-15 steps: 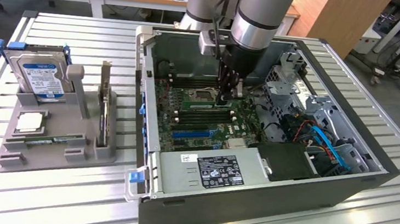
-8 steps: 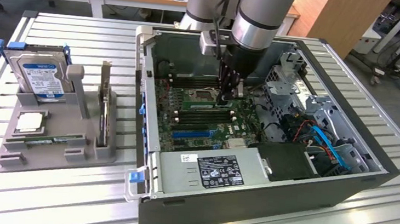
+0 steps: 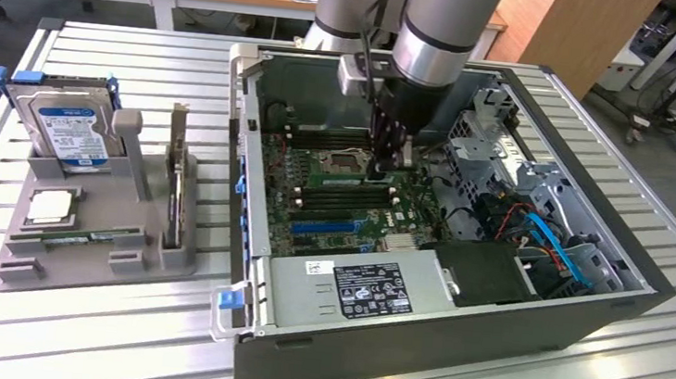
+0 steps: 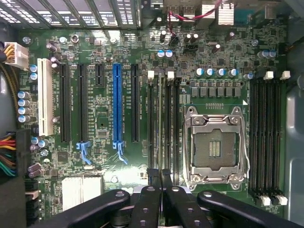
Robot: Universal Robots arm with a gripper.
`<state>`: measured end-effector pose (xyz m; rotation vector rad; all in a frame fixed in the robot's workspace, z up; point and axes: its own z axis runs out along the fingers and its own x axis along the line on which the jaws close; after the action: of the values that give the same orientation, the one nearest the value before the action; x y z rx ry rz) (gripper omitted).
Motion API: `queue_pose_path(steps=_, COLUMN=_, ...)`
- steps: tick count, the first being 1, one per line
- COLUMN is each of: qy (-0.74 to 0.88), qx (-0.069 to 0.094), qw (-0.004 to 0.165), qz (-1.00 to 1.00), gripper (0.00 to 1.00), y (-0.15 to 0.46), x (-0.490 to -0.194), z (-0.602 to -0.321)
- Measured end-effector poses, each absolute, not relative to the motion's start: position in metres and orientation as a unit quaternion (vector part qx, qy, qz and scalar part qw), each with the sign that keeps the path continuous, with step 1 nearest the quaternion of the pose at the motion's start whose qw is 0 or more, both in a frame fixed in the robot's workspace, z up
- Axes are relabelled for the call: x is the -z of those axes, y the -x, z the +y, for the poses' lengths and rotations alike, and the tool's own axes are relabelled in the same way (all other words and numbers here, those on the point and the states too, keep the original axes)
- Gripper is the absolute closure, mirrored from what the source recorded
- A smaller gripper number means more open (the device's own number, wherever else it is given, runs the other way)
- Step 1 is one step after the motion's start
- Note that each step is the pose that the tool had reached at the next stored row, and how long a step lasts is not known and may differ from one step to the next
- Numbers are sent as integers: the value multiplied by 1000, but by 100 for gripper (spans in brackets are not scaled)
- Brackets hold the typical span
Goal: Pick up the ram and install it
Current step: 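Insert the ram into the slot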
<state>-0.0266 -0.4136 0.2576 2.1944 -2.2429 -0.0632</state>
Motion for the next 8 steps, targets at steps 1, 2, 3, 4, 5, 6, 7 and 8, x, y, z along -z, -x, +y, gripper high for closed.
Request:
queue_pose_path(steps=1, qy=-699, qx=20, qw=2, qz=-715, gripper=89, y=27, x=-258, z=-414)
queue_pose_path(steps=2, qy=-699, qx=20, qw=2, qz=-715, gripper=89, y=27, x=-258, z=-415)
queue_pose_path(steps=3, qy=-699, qx=20, qw=2, qz=-715, gripper=89, y=27, x=-258, z=-416)
queue_pose_path(steps=4, qy=-699, qx=20, qw=2, qz=-715, gripper=89, y=27, x=-258, z=-416)
queue_pose_path(steps=5, qy=-699, qx=20, qw=2, qz=-715, gripper=89, y=27, x=-258, z=-416)
queue_pose_path(steps=6, qy=-699, qx=20, qw=2, qz=-715, gripper=89, y=27, x=-258, z=-417)
queue_pose_path(steps=7, qy=-699, qx=20, qw=2, qz=-715, gripper=89, y=27, x=-258, z=-417)
queue_pose_path(steps=8, qy=-699, qx=20, qw=2, qz=-715, gripper=89, y=27, x=-258, z=-418)
